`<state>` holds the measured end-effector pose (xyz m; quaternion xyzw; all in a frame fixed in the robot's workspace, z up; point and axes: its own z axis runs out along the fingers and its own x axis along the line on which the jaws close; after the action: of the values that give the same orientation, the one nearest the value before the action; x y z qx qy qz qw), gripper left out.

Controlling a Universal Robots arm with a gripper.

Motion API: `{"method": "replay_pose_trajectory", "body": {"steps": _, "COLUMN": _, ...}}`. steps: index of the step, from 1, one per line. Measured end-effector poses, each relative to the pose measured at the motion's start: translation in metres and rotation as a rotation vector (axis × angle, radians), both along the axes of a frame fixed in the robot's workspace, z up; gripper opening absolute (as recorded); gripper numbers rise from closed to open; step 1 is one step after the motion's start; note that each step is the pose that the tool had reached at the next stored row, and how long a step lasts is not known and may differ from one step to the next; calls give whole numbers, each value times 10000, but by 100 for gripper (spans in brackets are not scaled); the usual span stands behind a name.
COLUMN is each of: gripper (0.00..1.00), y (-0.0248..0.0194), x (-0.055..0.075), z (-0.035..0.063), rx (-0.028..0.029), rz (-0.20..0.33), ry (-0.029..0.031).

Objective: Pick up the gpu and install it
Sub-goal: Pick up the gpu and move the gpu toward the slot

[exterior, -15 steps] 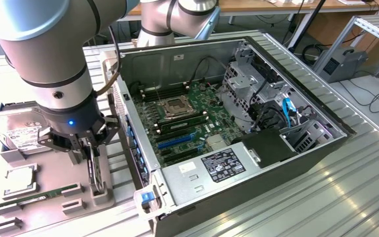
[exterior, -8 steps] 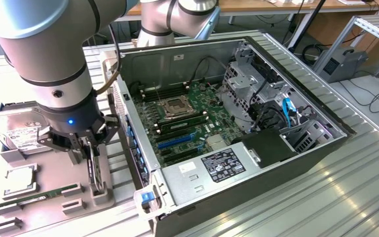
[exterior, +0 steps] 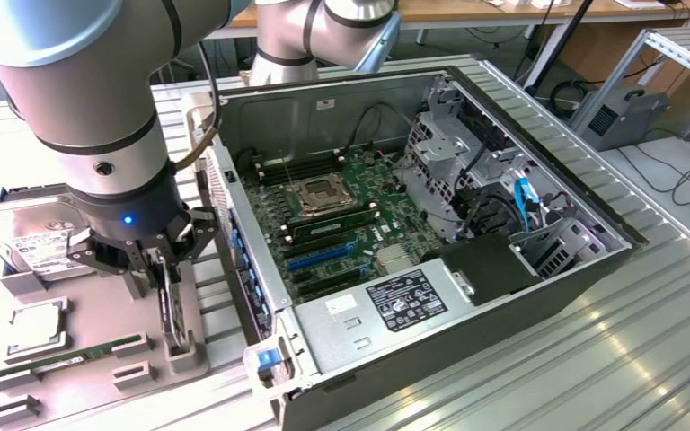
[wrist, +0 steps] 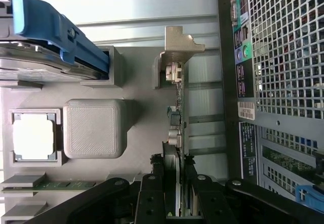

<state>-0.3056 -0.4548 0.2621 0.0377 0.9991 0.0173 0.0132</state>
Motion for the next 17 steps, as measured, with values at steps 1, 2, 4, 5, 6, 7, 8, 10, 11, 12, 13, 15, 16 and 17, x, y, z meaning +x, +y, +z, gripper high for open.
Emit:
{"method": "replay_pose_trajectory", "body": {"steps": 1, "gripper": 26, "y": 0, "x": 0, "z": 3, "rx": 0, "rz": 0, "ry": 0}}
{"method": "replay_pose_trajectory", "body": {"steps": 2, "gripper": 26, "y": 0, "x": 0, "z": 5, "rx": 0, "rz": -1, "ry": 0}}
{"method": "replay_pose_trajectory", "body": {"steps": 4, "gripper": 26, "y": 0, "x": 0, "z": 10, "rx": 0, "rz": 0, "ry": 0}}
{"method": "replay_pose_trajectory", "body": {"steps": 5, "gripper": 26, "y": 0, "x": 0, "z": 12, "rx": 0, "rz": 0, "ry": 0}}
{"method": "replay_pose_trajectory", "body": {"steps": 6, "gripper": 26, "y": 0, "x": 0, "z": 15, "rx": 0, "rz": 0, "ry": 0}}
{"method": "replay_pose_trajectory", "body": {"steps": 7, "gripper": 26, "y": 0, "x": 0, "z": 17, "rx": 0, "rz": 0, "ry": 0}}
{"method": "replay_pose_trajectory", "body": {"steps": 8, "gripper": 26, "y": 0, "x": 0, "z": 20, "rx": 0, "rz": 0, "ry": 1}}
{"method": "replay_pose_trajectory", "body": {"steps": 10, "gripper": 26, "y": 0, "x": 0, "z": 25, "rx": 0, "rz": 0, "ry": 0}}
{"method": "replay_pose_trajectory", "body": {"steps": 11, "gripper": 26, "y": 0, "x": 0, "z": 27, "rx": 0, "rz": 0, "ry": 0}}
{"method": "replay_pose_trajectory", "body": {"steps": 12, "gripper": 26, "y": 0, "x": 0, "z": 32, "rx": 0, "rz": 0, "ry": 0}}
{"method": "replay_pose_trajectory", "body": {"steps": 13, "gripper": 26, "y": 0, "x": 0, "z": 35, "rx": 0, "rz": 0, "ry": 0}}
{"method": "replay_pose_trajectory", "body": {"steps": 15, "gripper": 26, "y": 0, "x": 0, "z": 39, "rx": 0, "rz": 0, "ry": 0}}
{"method": "replay_pose_trajectory", "body": {"steps": 16, "gripper": 26, "y": 0, "x": 0, "z": 41, "rx": 0, "rz": 0, "ry": 0}}
{"method": "replay_pose_trajectory", "body": {"steps": 17, "gripper": 26, "y": 0, "x": 0, "z": 45, "rx": 0, "rz": 0, "ry": 0}}
